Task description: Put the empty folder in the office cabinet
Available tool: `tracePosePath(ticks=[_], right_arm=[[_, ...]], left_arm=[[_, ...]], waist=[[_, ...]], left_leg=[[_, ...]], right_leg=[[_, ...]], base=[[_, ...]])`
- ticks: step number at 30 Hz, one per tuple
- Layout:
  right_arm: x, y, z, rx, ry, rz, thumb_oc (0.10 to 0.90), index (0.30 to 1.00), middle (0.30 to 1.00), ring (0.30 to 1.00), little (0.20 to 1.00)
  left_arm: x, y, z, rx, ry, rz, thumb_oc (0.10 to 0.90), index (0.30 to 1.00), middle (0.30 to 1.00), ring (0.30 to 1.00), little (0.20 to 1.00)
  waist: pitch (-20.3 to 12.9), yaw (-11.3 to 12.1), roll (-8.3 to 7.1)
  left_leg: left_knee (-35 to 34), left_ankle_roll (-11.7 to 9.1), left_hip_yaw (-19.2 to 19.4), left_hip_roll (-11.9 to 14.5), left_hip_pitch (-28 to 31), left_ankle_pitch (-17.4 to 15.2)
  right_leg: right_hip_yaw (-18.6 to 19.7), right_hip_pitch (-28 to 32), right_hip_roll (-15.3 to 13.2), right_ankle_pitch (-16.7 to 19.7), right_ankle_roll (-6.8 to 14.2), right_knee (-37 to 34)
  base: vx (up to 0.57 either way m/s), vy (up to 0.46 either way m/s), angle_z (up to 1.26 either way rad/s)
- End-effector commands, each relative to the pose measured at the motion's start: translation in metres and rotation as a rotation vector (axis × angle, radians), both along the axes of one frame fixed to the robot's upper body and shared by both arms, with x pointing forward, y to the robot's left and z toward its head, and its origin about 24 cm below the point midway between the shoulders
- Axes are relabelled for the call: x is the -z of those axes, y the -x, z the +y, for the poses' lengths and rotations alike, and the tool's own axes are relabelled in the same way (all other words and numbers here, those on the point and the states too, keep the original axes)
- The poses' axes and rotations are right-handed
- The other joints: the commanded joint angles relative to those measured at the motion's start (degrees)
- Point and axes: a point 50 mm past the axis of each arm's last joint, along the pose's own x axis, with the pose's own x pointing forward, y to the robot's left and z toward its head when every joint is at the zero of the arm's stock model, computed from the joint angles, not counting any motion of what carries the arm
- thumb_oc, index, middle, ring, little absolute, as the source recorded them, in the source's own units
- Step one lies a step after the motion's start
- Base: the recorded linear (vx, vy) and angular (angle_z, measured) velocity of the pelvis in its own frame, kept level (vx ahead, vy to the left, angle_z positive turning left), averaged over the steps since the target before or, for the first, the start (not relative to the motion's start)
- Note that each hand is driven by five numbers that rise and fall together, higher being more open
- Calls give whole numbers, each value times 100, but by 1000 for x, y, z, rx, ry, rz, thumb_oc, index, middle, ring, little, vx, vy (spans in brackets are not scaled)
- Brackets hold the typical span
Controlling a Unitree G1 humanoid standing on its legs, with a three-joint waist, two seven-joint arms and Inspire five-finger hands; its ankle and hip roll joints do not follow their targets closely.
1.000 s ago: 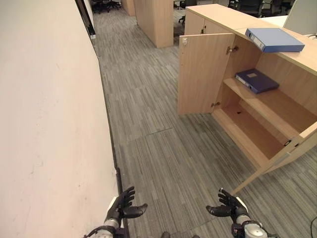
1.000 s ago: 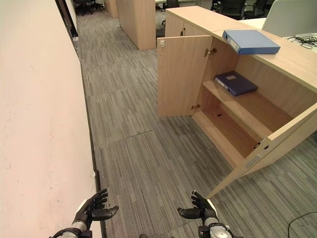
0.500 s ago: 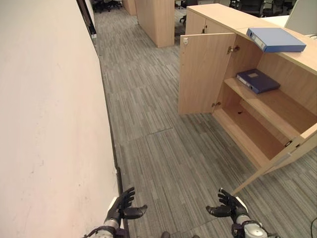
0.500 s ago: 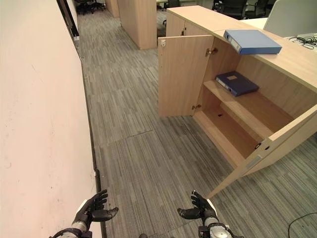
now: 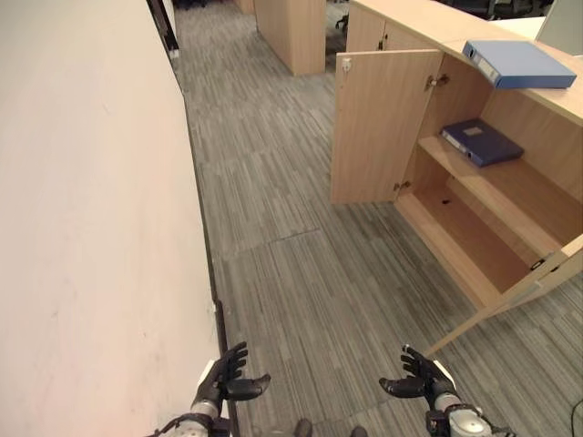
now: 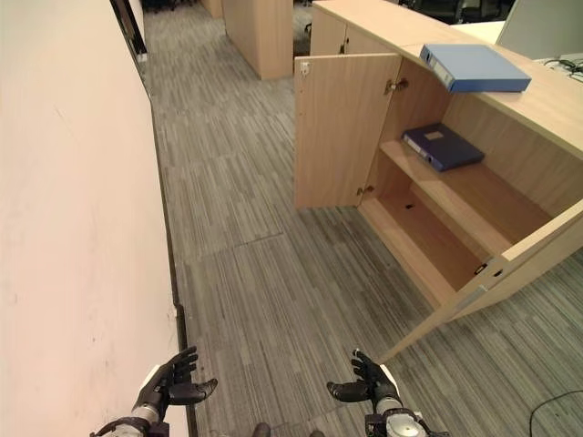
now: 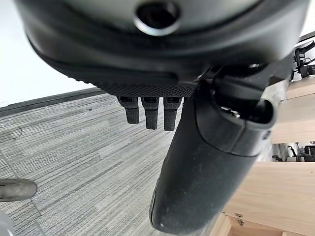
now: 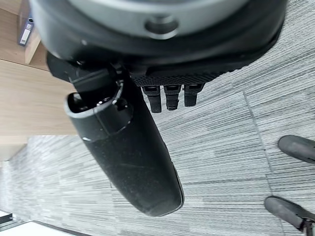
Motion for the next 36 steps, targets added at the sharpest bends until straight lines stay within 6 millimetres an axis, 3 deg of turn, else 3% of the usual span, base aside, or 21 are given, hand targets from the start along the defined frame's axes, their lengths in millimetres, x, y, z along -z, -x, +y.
tracePosePath(ticks=[1, 5, 7, 8, 12, 19, 23, 24, 25, 26, 28, 29, 30, 34, 36], right_arm=[[-35, -40, -18, 13, 53, -208, 800, 900, 900, 900, 900], [-35, -43, -21, 41, 60, -211, 800, 900, 900, 900, 900], [-35, -42, -22, 48, 62, -211, 800, 900, 900, 900, 900], [-33, -43, -20, 38, 68, -199, 800, 900, 900, 900, 900], [-31, -48, -14, 26, 62, -189, 800, 900, 900, 900, 900], [-24, -47, 0, 7, 30, -166, 800, 900, 900, 900, 900], [-19, -45, 9, 9, -1, -153, 800, 900, 900, 900, 900], [-17, -45, 16, 12, -22, -152, 800, 900, 900, 900, 900], [-17, -44, 16, 12, -23, -152, 800, 900, 900, 900, 900], [-13, -40, 21, 12, -42, -137, 800, 900, 900, 900, 900], [-13, -40, 21, 13, -41, -137, 800, 900, 900, 900, 900], [-13, -41, 26, -10, -50, -139, 800, 900, 900, 900, 900], [-13, -41, 28, -23, -49, -138, 800, 900, 900, 900, 900], [-17, -49, 32, -50, -56, -155, 800, 900, 900, 900, 900], [-21, -53, 29, -36, -55, -177, 800, 900, 900, 900, 900]], left_arm=[[-32, -48, 5, 21, -26, -201, 800, 900, 900, 900, 900], [-35, -53, 2, 21, -14, -216, 800, 900, 900, 900, 900], [-34, -52, 3, 22, -20, -208, 800, 900, 900, 900, 900], [-30, -45, 8, 3, -37, -184, 800, 900, 900, 900, 900], [-29, -40, 19, -47, -56, -172, 800, 900, 900, 900, 900], [-29, -32, 34, -78, -90, -151, 800, 900, 900, 900, 900], [-33, -28, 43, -74, -115, -148, 800, 900, 900, 900, 900], [-36, -29, 48, -60, -142, -150, 800, 900, 900, 900, 900], [-36, -29, 48, -60, -143, -149, 800, 900, 900, 900, 900], [-40, -30, 51, -38, -162, -157, 800, 900, 900, 900, 900], [-40, -30, 51, -38, -161, -156, 800, 900, 900, 900, 900], [-43, -31, 50, -21, -165, -167, 800, 900, 900, 900, 900], [-44, -31, 50, -12, -168, -172, 800, 900, 900, 900, 900], [-47, -31, 55, 14, -194, -164, 800, 900, 900, 900, 900], [-47, -30, 56, 33, -202, -159, 800, 900, 900, 900, 900]], waist=[[445, 19, -297], [513, 38, -299], [492, 91, -323], [467, 235, -266], [514, 450, -291], [503, 782, -416], [407, 935, -570], [320, 976, -755], [313, 977, -768], [233, 970, -952], [218, 975, -938], [107, 946, -1071], [29, 964, -1107], [49, 968, -1075], [79, 944, -935]], left_leg=[[1971, -369, -50, 84, -856, -287], [2260, -310, 262, 200, -1464, -70], [1689, -252, 311, 219, -1612, -111], [612, -261, -53, 304, -1798, 357], [-265, -251, -278, 451, -2002, 538], [-358, -247, -147, 574, -2288, 803], [-274, -185, -239, 558, -2373, 1062], [-20, -172, -166, 504, -2443, 1155], [-15, -170, -160, 497, -2451, 1150], [242, -73, -54, 343, -2413, 1111], [246, -75, -60, 361, -2429, 1114], [326, 59, 0, 219, -2329, 918], [336, 154, -4, 172, -2262, 789], [590, 417, -48, 12, -1925, 237], [596, 578, -160, -118, -1635, -66]], right_leg=[[-140, 501, -102, -1018, 87, 192], [-182, 651, -74, -1108, 19, 167], [-162, 755, -28, -1192, 42, 160], [34, 964, 129, -1427, 40, 240], [431, 1248, 296, -1858, -4, 587], [893, 1629, 507, -2537, -68, 1164], [1103, 1680, 451, -2529, 68, 1170], [1074, 1572, 326, -2275, 238, 1302], [1074, 1564, 317, -2279, 241, 1302], [1053, 1455, 103, -1449, 610, 1557], [1062, 1441, 120, -1435, 608, 1550], [1107, 1250, -51, -627, 872, 1881], [1127, 1097, -98, -242, 1012, 2091], [983, 603, -352, 1107, 1467, 2895], [882, 381, -272, 1200, 1488, 3532]], base=[[0, -74, 17], [87, -65, 15], [308, -12, 7], [339, 20, 9], [296, 22, -19], [346, 112, -75], [371, 281, -31], [354, 284, -39], [530, 460, -8], [289, 272, 16], [262, 261, 9], [360, 369, 9], [471, 483, 0], [343, 335, -28], [412, 412, 1]])
